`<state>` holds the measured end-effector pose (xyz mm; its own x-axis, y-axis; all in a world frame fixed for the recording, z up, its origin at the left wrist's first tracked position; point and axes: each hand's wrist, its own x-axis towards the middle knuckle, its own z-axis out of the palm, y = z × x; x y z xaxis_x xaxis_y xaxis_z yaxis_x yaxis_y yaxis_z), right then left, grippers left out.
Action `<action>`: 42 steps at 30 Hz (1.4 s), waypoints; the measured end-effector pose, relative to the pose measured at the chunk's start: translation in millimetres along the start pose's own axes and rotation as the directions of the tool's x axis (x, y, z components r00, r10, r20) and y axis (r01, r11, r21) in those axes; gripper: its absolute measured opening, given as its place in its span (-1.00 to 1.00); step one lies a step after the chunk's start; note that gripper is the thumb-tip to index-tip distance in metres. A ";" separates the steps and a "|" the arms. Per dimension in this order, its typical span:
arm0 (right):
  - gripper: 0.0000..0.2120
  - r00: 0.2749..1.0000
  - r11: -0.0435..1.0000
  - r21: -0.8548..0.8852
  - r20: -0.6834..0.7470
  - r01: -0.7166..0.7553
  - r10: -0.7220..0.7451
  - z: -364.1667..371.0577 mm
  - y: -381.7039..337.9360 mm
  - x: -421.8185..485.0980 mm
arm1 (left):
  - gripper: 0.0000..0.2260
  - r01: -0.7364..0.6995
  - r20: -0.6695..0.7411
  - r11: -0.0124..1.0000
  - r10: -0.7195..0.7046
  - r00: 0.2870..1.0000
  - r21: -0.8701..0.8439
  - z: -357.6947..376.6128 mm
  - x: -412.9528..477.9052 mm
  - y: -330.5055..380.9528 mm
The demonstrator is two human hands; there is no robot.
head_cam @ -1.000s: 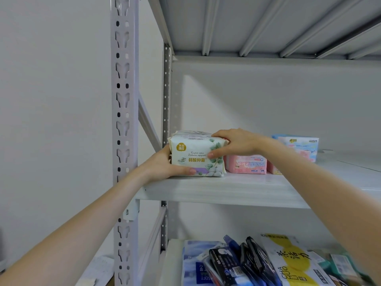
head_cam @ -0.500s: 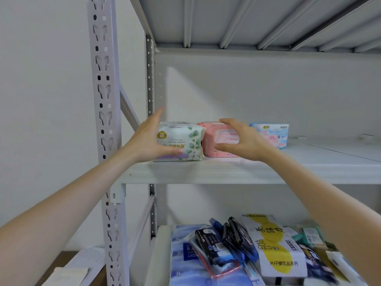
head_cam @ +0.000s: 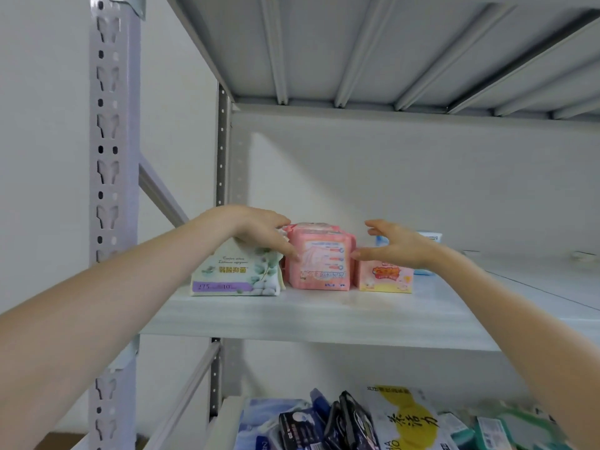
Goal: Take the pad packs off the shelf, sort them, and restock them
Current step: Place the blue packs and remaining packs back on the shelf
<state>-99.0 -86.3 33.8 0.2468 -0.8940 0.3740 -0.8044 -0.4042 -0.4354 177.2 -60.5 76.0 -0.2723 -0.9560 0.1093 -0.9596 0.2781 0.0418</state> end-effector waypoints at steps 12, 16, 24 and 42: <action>-0.66 0.970 0.986 -0.074 0.202 0.150 -0.133 12.5 -7.6 45.1 | -0.33 0.072 0.120 0.992 -0.084 0.989 0.102 -10.2 40.3 18.4; -0.63 0.963 0.986 -0.046 0.226 0.161 -0.147 12.8 -5.0 49.9 | -0.25 0.089 0.149 0.988 -0.108 0.983 0.127 -13.8 47.3 19.0; -0.42 0.964 0.988 -0.012 0.220 0.156 -0.150 13.5 -1.8 49.8 | -0.23 0.087 0.156 0.992 -0.100 0.983 0.089 -11.4 51.1 14.3; -0.16 1.000 0.939 0.343 0.021 -0.028 0.022 -42.4 85.2 -15.3 | -0.01 -0.077 -0.069 0.996 0.074 0.995 -0.049 14.5 49.0 80.1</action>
<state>-194.3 -98.9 25.7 0.2399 -0.9067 0.3470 -0.5768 -0.4206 -0.7003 85.9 -86.4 70.3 -0.3368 -0.9241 0.1805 -0.9311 0.3554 0.0823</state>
